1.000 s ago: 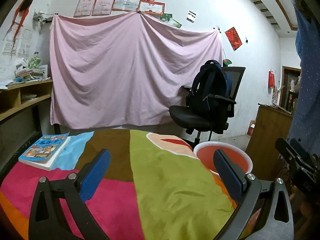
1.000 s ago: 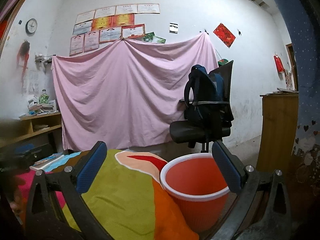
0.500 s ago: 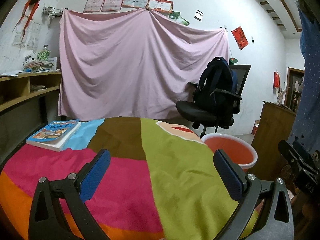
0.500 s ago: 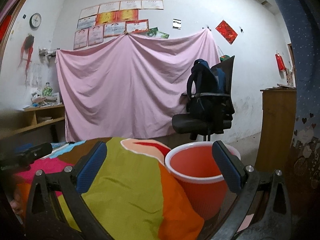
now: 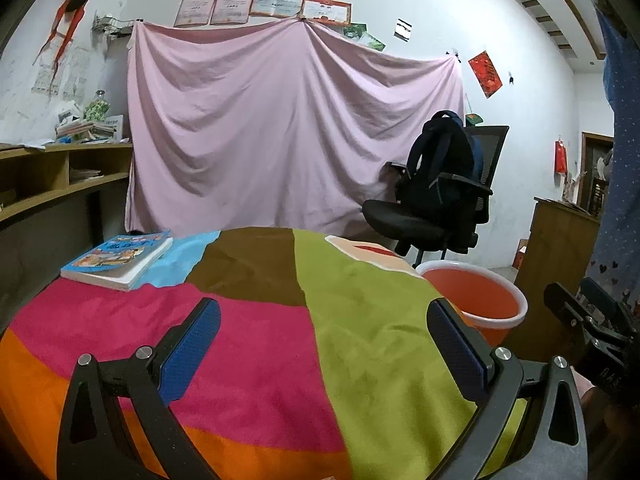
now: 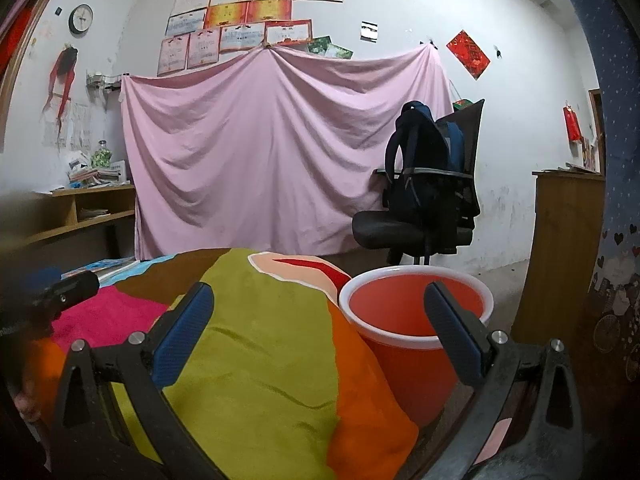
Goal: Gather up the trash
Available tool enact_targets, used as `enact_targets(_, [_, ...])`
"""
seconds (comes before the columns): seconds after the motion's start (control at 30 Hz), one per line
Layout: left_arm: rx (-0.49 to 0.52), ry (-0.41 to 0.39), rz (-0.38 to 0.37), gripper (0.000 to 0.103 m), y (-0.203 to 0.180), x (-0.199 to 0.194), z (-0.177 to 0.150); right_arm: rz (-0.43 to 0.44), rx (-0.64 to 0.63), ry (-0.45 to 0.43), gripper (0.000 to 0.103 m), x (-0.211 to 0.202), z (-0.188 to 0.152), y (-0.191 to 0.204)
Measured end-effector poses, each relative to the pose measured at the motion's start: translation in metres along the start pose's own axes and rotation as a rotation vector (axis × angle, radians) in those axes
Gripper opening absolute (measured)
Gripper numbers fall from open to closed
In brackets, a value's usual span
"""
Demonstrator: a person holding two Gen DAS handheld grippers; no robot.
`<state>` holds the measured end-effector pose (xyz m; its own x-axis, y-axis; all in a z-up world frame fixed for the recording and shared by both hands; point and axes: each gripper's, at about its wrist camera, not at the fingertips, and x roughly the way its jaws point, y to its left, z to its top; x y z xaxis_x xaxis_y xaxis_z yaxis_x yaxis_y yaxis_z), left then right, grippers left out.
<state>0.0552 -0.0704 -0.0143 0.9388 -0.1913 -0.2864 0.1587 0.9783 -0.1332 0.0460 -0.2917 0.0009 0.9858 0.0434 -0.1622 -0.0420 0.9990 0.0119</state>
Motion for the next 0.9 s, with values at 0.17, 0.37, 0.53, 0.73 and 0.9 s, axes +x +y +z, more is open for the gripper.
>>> enact_targets(0.17, [-0.002, -0.009, 0.011, 0.101, 0.0004, -0.0008, 0.0006, -0.002, 0.006, 0.007, 0.103, 0.0024, -0.0014, -0.0027])
enact_targets(0.37, [0.0, -0.011, 0.012, 0.101, -0.0005, -0.001, -0.0001, -0.002, 0.012, 0.007, 0.103, 0.002, -0.0009, -0.005])
enact_targets(0.53, [0.01, -0.015, 0.012, 0.101, -0.0021, -0.0013, -0.0002, -0.003, 0.016, 0.007, 0.103, 0.0023, -0.0016, -0.0074])
enact_targets(0.73, [0.017, -0.014, 0.011, 0.101, -0.0041, -0.0011, -0.0009, -0.001, 0.016, 0.009, 0.103, 0.0018, -0.0025, -0.0089])
enact_targets(0.9, [0.019, -0.015, 0.012, 0.101, -0.0048, -0.0007, -0.0007, -0.001, 0.018, 0.009, 0.103, 0.0022, -0.0023, -0.0096])
